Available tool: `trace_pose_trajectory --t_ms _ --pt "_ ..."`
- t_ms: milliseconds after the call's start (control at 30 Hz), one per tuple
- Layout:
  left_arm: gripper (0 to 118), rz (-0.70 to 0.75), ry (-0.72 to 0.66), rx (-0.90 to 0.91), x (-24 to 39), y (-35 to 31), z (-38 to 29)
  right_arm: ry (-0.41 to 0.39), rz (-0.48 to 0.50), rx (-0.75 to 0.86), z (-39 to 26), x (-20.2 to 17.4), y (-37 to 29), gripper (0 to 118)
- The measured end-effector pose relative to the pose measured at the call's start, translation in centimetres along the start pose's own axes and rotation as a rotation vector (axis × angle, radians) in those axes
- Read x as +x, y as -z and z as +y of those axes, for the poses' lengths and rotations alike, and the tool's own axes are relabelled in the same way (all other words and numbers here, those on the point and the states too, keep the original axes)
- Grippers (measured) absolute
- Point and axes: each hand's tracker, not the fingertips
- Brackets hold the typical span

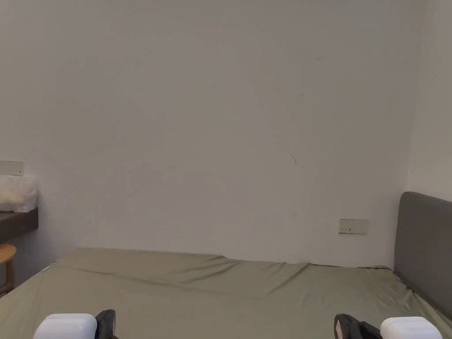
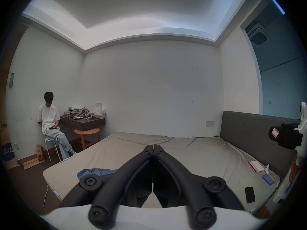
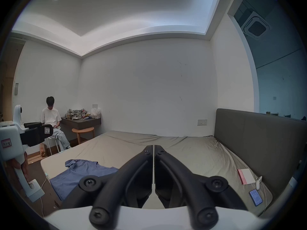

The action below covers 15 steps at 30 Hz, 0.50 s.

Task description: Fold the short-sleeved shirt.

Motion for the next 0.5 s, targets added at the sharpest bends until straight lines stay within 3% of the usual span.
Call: trace_pose_trajectory --t_ms 500 --pt "2 0.008 -0.013 -0.02 -0.5 1.1 -0.6 0.0 -0.001 -0.014 -0.4 0.0 1.4 11"
